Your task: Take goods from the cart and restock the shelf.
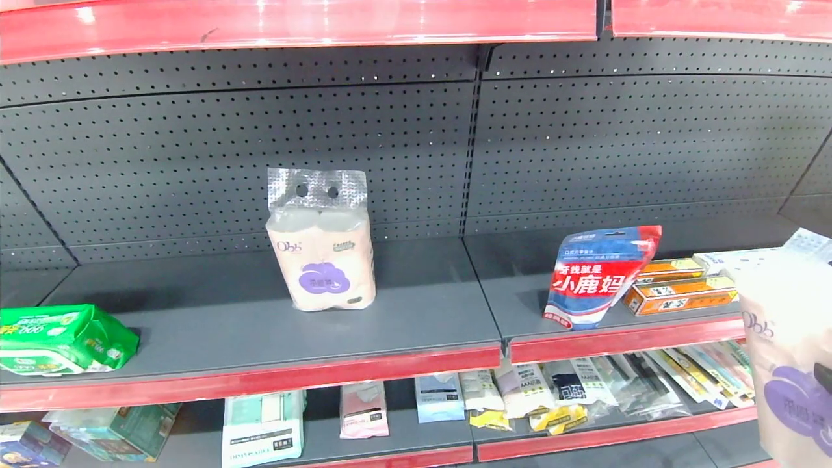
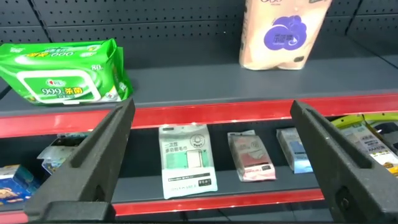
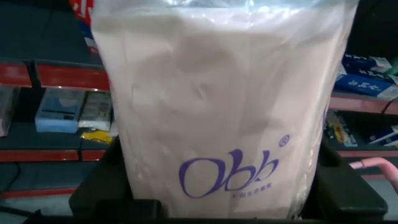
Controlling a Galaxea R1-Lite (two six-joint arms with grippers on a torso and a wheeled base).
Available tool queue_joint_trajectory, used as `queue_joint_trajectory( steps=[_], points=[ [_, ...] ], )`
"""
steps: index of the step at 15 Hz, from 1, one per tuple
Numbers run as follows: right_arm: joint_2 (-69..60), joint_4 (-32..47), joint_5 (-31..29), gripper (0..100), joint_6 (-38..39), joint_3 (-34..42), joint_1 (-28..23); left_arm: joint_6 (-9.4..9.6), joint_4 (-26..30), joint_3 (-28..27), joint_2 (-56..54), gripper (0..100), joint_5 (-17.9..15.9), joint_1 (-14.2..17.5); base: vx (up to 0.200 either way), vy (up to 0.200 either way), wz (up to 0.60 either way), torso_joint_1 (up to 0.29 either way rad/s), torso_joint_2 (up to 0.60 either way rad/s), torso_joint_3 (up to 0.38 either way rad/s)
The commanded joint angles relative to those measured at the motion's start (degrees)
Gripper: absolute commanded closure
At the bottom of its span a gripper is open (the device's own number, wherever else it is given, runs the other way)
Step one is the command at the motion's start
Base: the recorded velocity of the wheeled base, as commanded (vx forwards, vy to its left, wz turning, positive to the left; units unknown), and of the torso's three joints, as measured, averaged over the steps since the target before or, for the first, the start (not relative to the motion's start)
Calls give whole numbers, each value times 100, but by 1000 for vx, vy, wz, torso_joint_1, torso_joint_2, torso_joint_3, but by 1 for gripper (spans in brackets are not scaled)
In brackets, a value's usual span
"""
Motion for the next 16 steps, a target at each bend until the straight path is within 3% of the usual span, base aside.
queue_joint_trajectory(
  steps=[1,5,16],
  points=[
    [-211,12,0,100,-14,36,-12,2,-2,0,5,0,3,-1,0,0,0,0,0,0],
    [-439,56,-325,100,3,168,-373,-7,-2,0,5,0,3,8,0,0,0,0,0,0],
    [-536,47,-307,100,29,379,-399,-7,-2,0,5,0,12,-1,0,0,0,0,0,0]
  ],
)
